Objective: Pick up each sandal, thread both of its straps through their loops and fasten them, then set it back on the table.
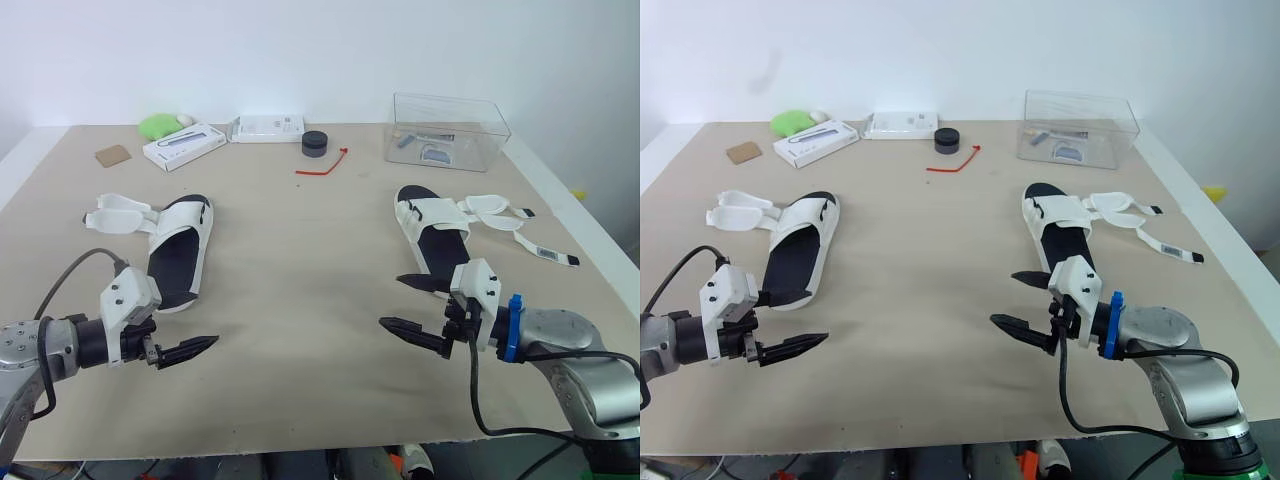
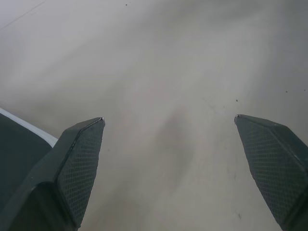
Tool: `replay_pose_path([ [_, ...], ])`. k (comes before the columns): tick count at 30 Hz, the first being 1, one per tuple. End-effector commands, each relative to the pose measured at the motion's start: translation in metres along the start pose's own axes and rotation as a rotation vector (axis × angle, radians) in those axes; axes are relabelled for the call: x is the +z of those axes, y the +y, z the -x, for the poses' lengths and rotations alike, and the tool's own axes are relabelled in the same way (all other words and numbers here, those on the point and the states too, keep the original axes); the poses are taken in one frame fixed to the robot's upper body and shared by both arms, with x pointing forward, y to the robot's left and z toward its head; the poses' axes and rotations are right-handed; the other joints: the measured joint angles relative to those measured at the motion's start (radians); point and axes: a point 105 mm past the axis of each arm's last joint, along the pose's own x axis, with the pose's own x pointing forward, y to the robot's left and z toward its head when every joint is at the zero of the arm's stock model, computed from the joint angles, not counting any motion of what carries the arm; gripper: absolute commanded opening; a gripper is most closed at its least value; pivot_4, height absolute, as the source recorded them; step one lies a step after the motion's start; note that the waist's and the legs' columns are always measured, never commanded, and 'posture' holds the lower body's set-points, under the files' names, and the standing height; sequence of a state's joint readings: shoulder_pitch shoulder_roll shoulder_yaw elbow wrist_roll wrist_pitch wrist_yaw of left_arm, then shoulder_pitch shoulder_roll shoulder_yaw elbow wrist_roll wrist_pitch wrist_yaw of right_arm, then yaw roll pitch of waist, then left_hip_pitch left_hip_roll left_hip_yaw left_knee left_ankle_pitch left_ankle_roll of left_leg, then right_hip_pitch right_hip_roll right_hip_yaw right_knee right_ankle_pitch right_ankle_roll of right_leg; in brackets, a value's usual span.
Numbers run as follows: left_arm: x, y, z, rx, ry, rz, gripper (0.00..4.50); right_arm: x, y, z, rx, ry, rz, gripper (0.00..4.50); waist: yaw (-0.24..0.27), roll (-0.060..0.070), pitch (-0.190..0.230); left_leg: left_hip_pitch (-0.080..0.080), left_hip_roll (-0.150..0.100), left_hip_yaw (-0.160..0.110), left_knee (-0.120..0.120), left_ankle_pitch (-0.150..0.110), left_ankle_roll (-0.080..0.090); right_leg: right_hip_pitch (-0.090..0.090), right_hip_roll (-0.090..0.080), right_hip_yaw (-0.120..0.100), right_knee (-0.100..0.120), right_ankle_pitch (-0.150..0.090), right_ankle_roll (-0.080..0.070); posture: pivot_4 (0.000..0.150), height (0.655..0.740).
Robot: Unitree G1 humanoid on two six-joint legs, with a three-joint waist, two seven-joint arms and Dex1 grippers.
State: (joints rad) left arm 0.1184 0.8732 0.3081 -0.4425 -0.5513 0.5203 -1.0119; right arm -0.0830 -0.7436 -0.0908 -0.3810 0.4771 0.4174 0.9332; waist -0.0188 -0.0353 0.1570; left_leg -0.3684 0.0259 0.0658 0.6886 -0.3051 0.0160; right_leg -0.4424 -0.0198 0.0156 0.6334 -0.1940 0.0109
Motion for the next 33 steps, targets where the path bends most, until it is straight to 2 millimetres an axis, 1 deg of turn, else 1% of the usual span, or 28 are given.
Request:
replay_pose_path([
  [1, 0.006, 0.000, -0.002, -0.007, -0.024, -0.027, 4.46, 0.013, -0.002, 0.005, -0.029, -0.032, 0.029, 4.50, 0.000, 0.000, 0.000, 0.000, 0.000, 0.000, 0.000, 0.000, 0.000, 0.000, 0.000, 0.000, 0.000, 0.000, 0.000, 0.150, 0.7400],
  [4, 0.010, -0.001, -0.005, -0.009, -0.039, -0.034, 4.46, 0.013, -0.005, 0.005, -0.067, -0.053, -0.015, 4.50, 0.000, 0.000, 0.000, 0.000, 0.000, 0.000, 0.000, 0.000, 0.000, 0.000, 0.000, 0.000, 0.000, 0.000, 0.000, 0.150, 0.7400],
  [5, 0.015, -0.004, -0.009, -0.024, -0.057, -0.044, 4.46, 0.015, -0.011, 0.005, -0.112, -0.071, -0.052, 4.50, 0.000, 0.000, 0.000, 0.000, 0.000, 0.000, 0.000, 0.000, 0.000, 0.000, 0.000, 0.000, 0.000, 0.000, 0.000, 0.150, 0.7400],
  [8, 0.027, -0.018, -0.023, -0.098, -0.102, -0.082, 4.46, 0.020, -0.031, 0.003, -0.250, -0.115, -0.135, 4.50, -0.001, 0.000, 0.000, 0.000, 0.000, 0.000, 0.000, 0.000, 0.000, 0.000, 0.000, 0.001, 0.000, 0.001, 0.000, 0.150, 0.7400],
  [9, 0.030, -0.026, -0.030, -0.137, -0.118, -0.093, 4.46, 0.022, -0.038, 0.002, -0.297, -0.125, -0.157, 4.50, -0.001, 0.000, 0.000, 0.000, 0.000, 0.000, 0.001, 0.000, 0.000, 0.000, 0.000, 0.001, 0.000, 0.001, 0.000, 0.150, 0.7400],
  [13, 0.045, -0.051, -0.055, -0.264, -0.194, -0.088, 4.46, 0.023, -0.064, 0.000, -0.478, -0.135, -0.260, 4.50, -0.001, 0.000, 0.000, 0.000, -0.001, 0.001, 0.002, 0.001, -0.001, 0.000, 0.000, 0.002, 0.000, 0.003, 0.001, 0.150, 0.7400],
  [16, 0.051, -0.057, -0.071, -0.307, -0.229, -0.082, 4.46, 0.019, -0.078, -0.001, -0.572, -0.110, -0.300, 4.50, -0.001, 0.000, 0.000, -0.001, -0.001, 0.000, 0.002, 0.001, -0.001, 0.000, 0.000, 0.002, 0.000, 0.003, 0.001, 0.150, 0.7400],
  [20, 0.059, -0.060, -0.088, -0.333, -0.268, -0.086, 4.46, 0.005, -0.095, -0.003, -0.689, -0.014, -0.272, 4.50, -0.001, 0.000, -0.001, -0.002, -0.002, 0.000, 0.002, 0.001, -0.001, 0.000, 0.000, 0.003, 0.000, 0.003, 0.002, 0.150, 0.7400],
  [25, 0.065, -0.062, -0.095, -0.339, -0.306, -0.081, 4.46, 0.000, -0.109, -0.006, -0.767, 0.005, -0.258, 4.50, -0.004, 0.001, -0.001, -0.001, -0.002, 0.000, 0.002, 0.001, -0.001, 0.000, 0.000, 0.003, 0.000, 0.003, 0.002, 0.150, 0.7400],
  [30, 0.065, -0.061, -0.096, -0.332, -0.313, -0.068, 4.46, -0.010, -0.119, -0.016, -0.785, 0.007, -0.297, 4.50, -0.003, 0.001, -0.001, -0.001, -0.001, 0.000, 0.002, 0.001, 0.000, 0.000, 0.001, 0.003, 0.000, 0.004, 0.002, 0.150, 0.7400],
  [33, 0.064, -0.060, -0.096, -0.318, -0.313, -0.071, 4.46, -0.010, -0.126, -0.021, -0.794, -0.001, -0.280, 4.50, -0.003, 0.001, -0.001, -0.001, -0.002, 0.000, 0.003, 0.001, 0.000, 0.000, 0.001, 0.003, 0.000, 0.004, 0.002, 0.150, 0.7400],
])
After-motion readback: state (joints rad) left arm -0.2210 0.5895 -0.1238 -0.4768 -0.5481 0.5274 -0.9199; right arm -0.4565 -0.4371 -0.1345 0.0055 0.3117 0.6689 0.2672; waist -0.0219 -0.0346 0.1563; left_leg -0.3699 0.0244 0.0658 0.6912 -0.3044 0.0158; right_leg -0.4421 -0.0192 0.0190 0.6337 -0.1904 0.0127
